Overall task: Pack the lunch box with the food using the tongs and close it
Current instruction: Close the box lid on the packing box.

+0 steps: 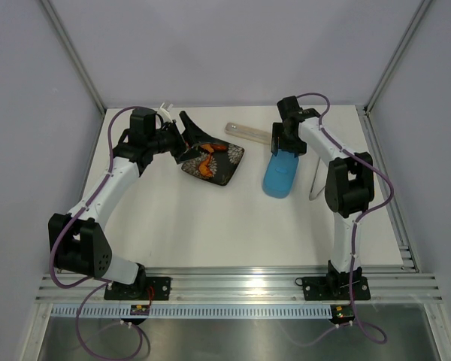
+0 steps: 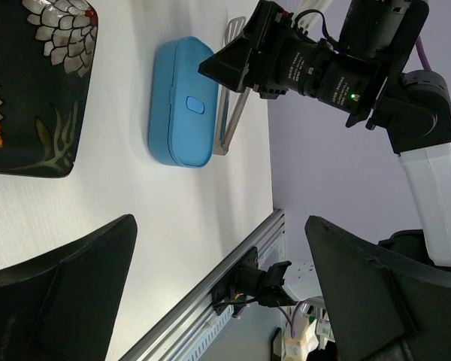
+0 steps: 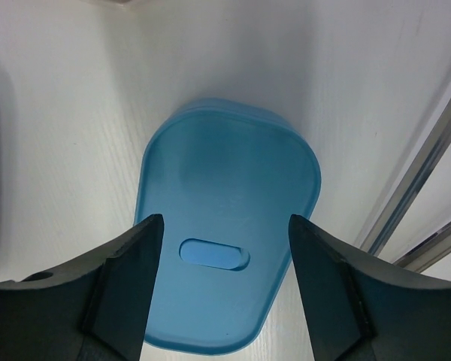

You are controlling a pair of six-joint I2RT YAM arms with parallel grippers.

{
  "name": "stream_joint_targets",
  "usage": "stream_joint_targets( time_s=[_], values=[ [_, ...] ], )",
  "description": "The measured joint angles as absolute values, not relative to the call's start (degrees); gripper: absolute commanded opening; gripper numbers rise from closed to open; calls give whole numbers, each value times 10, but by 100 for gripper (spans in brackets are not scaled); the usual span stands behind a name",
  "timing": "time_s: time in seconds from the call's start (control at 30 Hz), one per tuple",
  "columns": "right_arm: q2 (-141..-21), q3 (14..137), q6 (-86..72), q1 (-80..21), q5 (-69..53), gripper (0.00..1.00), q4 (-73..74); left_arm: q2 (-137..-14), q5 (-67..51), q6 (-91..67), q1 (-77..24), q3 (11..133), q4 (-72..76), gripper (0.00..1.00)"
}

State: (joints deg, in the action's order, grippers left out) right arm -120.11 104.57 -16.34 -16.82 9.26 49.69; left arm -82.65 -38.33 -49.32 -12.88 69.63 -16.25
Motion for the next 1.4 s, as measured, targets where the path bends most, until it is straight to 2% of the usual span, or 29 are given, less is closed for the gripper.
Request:
stream_joint_targets(
  time_s=[0.2,0.5,0.77,0.97,1.13,1.4],
  values=[
    [-1209,998,-166,-171,96,74,487,-827,-383,-493,-129,696,-163,99],
    [-1195,991,-167,-180,100,74,487,-827,-383,-493,-129,696,-163,99],
    [-1118,987,-167,-204,101,74,499,-827,-383,-493,-129,696,-163,99],
    [-1051,893,-177,-229,95,74,484,-827,-383,-492,-129,696,-163,99],
    [-1058,792,-189,-242,79,73,474,-827,-383,-489,-129,696,-163,99],
    [-1058,807,-191,-245,80,75,487,-831,-383,-485,-129,696,-166,99]
  ],
)
